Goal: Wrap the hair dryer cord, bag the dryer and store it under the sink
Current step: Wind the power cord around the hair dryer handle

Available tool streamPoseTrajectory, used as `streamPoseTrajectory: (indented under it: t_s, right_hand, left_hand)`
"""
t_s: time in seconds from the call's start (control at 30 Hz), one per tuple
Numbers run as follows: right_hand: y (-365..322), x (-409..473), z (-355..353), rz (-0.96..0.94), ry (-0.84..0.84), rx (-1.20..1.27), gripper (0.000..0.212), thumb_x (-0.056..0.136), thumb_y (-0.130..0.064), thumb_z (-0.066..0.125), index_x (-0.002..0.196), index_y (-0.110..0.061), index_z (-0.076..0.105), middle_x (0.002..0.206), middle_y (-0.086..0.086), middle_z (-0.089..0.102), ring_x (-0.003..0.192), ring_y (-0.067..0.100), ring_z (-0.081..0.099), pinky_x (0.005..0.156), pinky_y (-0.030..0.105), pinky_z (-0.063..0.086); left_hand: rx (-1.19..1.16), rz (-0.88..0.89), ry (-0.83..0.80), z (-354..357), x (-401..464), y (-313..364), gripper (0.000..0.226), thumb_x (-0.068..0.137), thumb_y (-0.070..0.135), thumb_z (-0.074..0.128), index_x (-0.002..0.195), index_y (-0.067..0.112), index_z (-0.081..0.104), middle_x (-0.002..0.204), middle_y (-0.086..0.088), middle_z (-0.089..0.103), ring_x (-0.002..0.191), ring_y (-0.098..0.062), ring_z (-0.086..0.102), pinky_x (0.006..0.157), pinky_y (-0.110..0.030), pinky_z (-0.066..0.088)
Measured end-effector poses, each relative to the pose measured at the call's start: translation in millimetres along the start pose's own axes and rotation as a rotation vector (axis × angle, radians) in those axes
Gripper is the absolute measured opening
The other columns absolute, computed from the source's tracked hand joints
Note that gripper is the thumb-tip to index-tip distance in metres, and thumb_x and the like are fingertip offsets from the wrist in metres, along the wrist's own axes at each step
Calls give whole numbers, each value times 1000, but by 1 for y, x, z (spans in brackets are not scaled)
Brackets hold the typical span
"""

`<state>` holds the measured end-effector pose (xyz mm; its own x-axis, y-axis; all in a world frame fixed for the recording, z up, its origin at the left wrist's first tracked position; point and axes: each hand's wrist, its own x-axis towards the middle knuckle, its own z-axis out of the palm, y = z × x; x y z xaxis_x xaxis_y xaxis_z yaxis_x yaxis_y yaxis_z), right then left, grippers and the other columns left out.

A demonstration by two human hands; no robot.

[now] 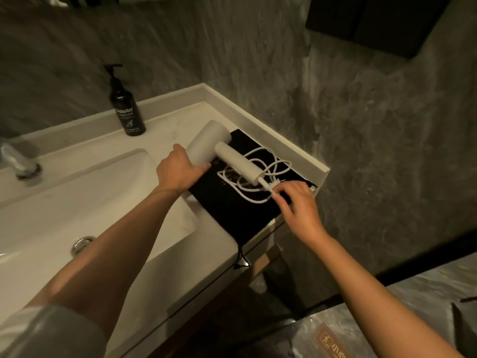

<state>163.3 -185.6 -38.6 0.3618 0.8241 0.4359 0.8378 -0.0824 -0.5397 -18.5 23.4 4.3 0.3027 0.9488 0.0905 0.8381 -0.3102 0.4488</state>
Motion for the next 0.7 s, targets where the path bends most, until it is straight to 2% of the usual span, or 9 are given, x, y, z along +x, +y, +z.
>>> streamPoseTrajectory:
  t_s: [0.1,0.17,0.23,0.33,0.43,0.5,0.57,0.63,0.7]
  right_hand:
    - [-16,23,-6,87,56,256,11,95,-25,51,94,-19,60,90,-4,65,91,17,59,82,36,48]
    - [-37,43,-14,160,66,512,10,97,-20,47,93,-20,57,83,-3,66,85,16,64,81,32,51]
    - [-58,63,-23,161,98,697,10,98,-13,45,94,-16,54,76,-2,64,78,11,65,76,25,52]
    - [-79,89,-35,110,127,788,11,98,-10,43,101,-6,53,73,3,59,68,1,62,67,12,49]
    - [-87,106,-42,83,110,836,11,98,-11,44,101,-7,54,71,2,56,66,5,60,72,23,53]
    - [-91,112,-46,83,69,857,12,98,-12,45,97,-12,57,71,2,55,66,10,58,76,33,54]
    - [-97,116,-51,89,53,884,14,98,-15,46,96,-14,60,69,3,55,62,11,56,73,37,55]
    - [-103,122,-55,99,55,911,19,98,-15,45,105,-5,59,68,3,53,57,9,53,64,31,55]
    - [-110,128,-58,130,39,940,26,99,-18,42,115,-5,57,68,4,54,54,9,52,56,24,54]
  left_hand:
    - [-225,-133,100,-17,-12,0,75,70,55,72,120,7,45,114,-12,61,103,-34,60,73,-35,42]
    - [-471,-217,112,-27,-19,-1,77,69,48,77,125,5,47,116,-9,59,103,-28,59,75,-34,42]
    - [-827,-275,44,-37,-24,-8,79,64,42,82,125,2,52,120,-13,62,102,-26,62,73,-34,50]
    - [-1246,-283,-92,-55,-38,-20,86,54,40,84,125,1,55,120,-22,63,101,-29,67,64,-30,55]
    - [-1542,-247,-204,-74,-52,-23,81,64,36,82,131,4,51,119,-19,66,103,-29,69,78,-38,59]
    - [-1689,-193,-271,-88,-60,-22,85,57,45,85,127,8,53,114,-17,70,106,-30,68,88,-46,56]
    - [-1775,-176,-326,-101,-65,-21,96,47,48,89,127,8,54,108,-19,72,102,-32,70,87,-50,56]
    - [-1791,-177,-305,-114,-70,-16,100,48,42,90,132,6,51,101,-17,72,89,-29,72,79,-45,59]
    - [-1792,-164,-243,-122,-72,-5,91,59,39,84,136,5,48,95,-12,69,77,-22,70,71,-36,58]
